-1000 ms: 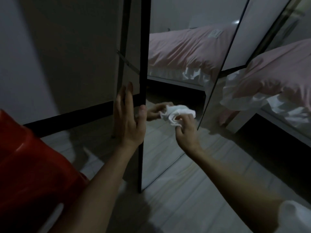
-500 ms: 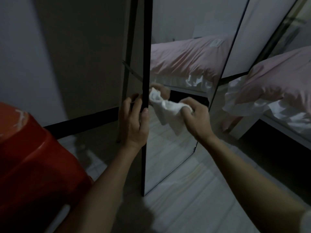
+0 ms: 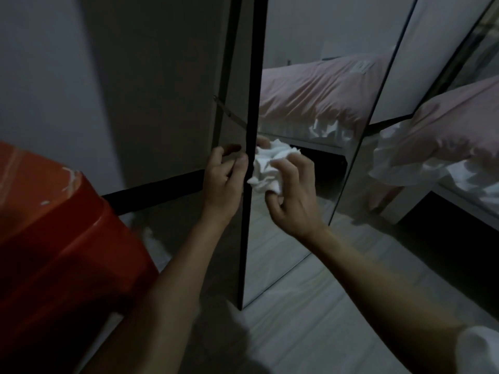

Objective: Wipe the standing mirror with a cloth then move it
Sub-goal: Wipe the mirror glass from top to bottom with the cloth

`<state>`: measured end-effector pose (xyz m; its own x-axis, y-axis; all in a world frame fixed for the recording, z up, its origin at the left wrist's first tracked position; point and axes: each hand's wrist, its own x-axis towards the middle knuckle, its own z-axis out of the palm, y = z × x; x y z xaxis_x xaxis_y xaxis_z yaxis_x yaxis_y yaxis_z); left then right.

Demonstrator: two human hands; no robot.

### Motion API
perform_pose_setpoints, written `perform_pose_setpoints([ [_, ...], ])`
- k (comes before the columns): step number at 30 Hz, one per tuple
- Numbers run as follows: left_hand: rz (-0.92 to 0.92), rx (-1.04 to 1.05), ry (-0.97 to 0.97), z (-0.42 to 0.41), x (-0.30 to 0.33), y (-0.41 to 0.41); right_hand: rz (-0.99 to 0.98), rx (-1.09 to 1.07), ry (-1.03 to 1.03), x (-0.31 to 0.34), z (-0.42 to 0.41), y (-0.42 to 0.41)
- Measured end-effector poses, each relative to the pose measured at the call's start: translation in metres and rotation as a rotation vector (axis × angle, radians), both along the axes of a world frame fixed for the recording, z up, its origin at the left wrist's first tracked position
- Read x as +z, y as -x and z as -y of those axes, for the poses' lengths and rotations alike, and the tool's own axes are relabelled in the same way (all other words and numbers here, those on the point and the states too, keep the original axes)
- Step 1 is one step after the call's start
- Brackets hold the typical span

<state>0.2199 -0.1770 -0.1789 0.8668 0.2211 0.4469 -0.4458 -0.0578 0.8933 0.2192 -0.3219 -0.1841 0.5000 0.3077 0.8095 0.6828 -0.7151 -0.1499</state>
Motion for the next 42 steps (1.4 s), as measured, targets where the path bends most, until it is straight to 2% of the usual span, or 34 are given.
perform_pose_setpoints([
  [3, -0.004, 0.045, -0.019, 0.002, -0.002, 0.002, -0.008, -0.004, 0.083, -0.029, 0.005, 0.004],
  [7, -0.049, 0.102, -0.077, 0.006, -0.012, 0.003, -0.143, -0.040, 0.195, -0.089, 0.018, 0.019],
  [10, -0.074, 0.142, -0.210, 0.008, -0.031, 0.009, -0.419, -0.055, 0.301, -0.128, 0.030, 0.036],
  [12, -0.074, 0.165, -0.314, 0.008, -0.045, 0.013, -0.686, -0.121, 0.230, -0.150, 0.034, 0.046],
  [14, -0.088, 0.165, -0.422, 0.006, -0.057, 0.018, -0.783, -0.222, 0.035, -0.162, 0.032, 0.054],
  [17, -0.132, 0.183, -0.507, 0.000, -0.074, 0.023, -0.652, -0.320, -0.314, -0.156, 0.020, 0.061],
  [19, -0.204, 0.156, -0.525, -0.005, -0.085, 0.025, -0.530, -0.299, -0.412, -0.143, 0.013, 0.056],
  [22, -0.259, 0.060, -0.588, -0.003, -0.098, 0.027, -0.453, -0.258, -0.402, -0.133, -0.001, 0.044],
  [26, -0.346, -0.063, -0.566, 0.005, -0.106, 0.032, -0.492, -0.238, -0.257, -0.170, -0.010, 0.056],
  [28, -0.340, -0.062, -0.601, 0.005, -0.110, 0.033, -0.679, -0.222, -0.129, -0.192, -0.001, 0.063],
  [30, -0.311, -0.041, -0.678, 0.004, -0.115, 0.033, -0.997, -0.230, 0.035, -0.204, 0.010, 0.065],
  [31, -0.292, -0.020, -0.705, 0.003, -0.117, 0.034, -1.137, -0.275, 0.087, -0.207, 0.015, 0.067],
  [32, -0.277, 0.003, -0.726, 0.002, -0.120, 0.034, -1.197, -0.351, 0.078, -0.209, 0.018, 0.068],
  [33, -0.268, 0.024, -0.748, 0.002, -0.122, 0.035, -1.179, -0.438, 0.020, -0.207, 0.020, 0.070],
  [36, -0.296, 0.064, -0.788, 0.000, -0.124, 0.036, -0.875, -0.605, -0.247, -0.189, 0.019, 0.068],
  [39, -0.322, 0.066, -0.833, -0.001, -0.122, 0.037, -0.647, -0.445, -0.425, -0.175, 0.005, 0.061],
  [42, -0.301, 0.088, -0.839, -0.001, -0.120, 0.036, -0.668, -0.296, -0.418, -0.188, -0.017, 0.065],
])
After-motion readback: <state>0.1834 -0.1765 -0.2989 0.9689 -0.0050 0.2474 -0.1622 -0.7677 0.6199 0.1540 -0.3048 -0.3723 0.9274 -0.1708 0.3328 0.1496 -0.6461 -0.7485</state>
